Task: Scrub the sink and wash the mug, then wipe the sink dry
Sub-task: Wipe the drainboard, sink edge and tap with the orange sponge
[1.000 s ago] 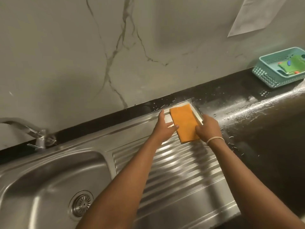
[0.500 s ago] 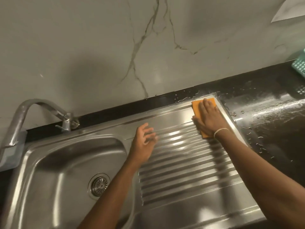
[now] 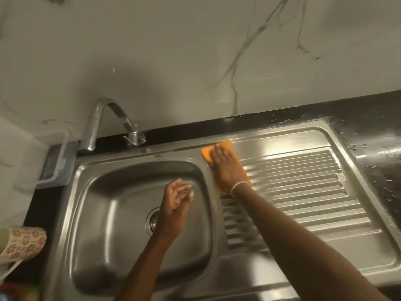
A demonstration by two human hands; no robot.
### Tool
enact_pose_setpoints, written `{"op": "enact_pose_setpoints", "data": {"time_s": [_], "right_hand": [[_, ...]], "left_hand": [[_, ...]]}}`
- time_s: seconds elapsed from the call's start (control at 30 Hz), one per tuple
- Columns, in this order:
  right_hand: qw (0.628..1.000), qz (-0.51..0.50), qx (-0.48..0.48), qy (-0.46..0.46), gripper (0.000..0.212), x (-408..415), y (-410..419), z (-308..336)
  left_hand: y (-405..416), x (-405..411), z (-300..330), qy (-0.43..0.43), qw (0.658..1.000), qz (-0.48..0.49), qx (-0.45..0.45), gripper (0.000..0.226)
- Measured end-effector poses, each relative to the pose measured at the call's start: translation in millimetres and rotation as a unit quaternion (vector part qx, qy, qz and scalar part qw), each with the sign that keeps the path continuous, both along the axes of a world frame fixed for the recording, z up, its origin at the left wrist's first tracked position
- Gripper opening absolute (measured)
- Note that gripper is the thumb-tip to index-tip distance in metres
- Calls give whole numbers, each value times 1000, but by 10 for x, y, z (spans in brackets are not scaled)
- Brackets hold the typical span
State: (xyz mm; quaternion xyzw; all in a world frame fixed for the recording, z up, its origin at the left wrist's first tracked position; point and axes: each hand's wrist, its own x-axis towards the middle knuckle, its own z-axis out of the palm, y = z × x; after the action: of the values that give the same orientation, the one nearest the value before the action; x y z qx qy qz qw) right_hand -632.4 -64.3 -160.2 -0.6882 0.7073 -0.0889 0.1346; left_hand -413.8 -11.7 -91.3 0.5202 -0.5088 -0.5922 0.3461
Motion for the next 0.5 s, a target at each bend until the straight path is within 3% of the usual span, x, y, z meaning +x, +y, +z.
{"op": "enact_pose_setpoints", "data": {"time_s": [0.1,0.2,0.3,0.4,0.5], "right_hand": [[997,13,-20,-79,55,567,-98,100],[956,-60,17,-288,49,773,-166,160],[819,-171,8,-548,43,704,-49,405],[685,-299,-10,-664,35,194,183,474],[548,-352,42,-758,73,-575,577,472]], "left_hand": [[-4,147,42,5,1000,13,-2,52],[14,284,74,9,1000,23,-1,35],[56,361,104,9,1000,26,4,40],[106,336,91,7,1000,26,12,36],[210,144,61,22,999,16,35,35]]}}
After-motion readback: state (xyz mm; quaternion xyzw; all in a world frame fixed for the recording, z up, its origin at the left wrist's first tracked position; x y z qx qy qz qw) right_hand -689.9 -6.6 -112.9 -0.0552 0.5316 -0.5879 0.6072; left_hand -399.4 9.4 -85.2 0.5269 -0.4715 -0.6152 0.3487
